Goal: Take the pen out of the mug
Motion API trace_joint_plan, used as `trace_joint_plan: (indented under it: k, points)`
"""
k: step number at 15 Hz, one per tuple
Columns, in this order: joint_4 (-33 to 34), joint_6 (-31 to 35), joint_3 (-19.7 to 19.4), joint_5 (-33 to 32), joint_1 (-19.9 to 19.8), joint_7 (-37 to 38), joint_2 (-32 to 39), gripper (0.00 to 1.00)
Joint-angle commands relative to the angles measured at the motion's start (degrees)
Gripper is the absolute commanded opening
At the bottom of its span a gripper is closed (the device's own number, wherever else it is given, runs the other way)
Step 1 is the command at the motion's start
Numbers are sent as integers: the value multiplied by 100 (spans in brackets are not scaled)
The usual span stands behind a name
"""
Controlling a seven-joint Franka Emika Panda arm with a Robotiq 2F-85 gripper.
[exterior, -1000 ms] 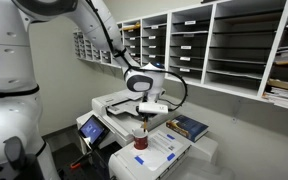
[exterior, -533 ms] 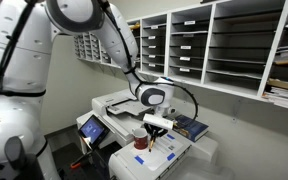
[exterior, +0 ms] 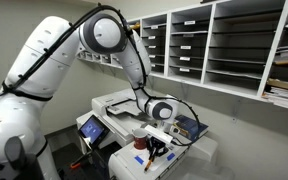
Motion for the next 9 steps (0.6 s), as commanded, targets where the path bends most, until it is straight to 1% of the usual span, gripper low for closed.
trace_joint_plan:
  k: [1,2,3,4,5,6,7,9]
  points:
    - [294,-773,8,-347,18,236,77,39]
    - [322,-891,31,-393,25,218,84,41]
    - [335,-1001,74,-394,13,173,75,47]
    - [329,-1031,77,-417,40,217,51,55]
    - [259,-952,117,-391,25,168,-45,62]
    - [137,-718,212,-306,-56,-54,-175,71]
    - [-50,-362,284,-277,-119,-271,-374,77]
    - [-289,133,407,-201,-222,-580,-724,93]
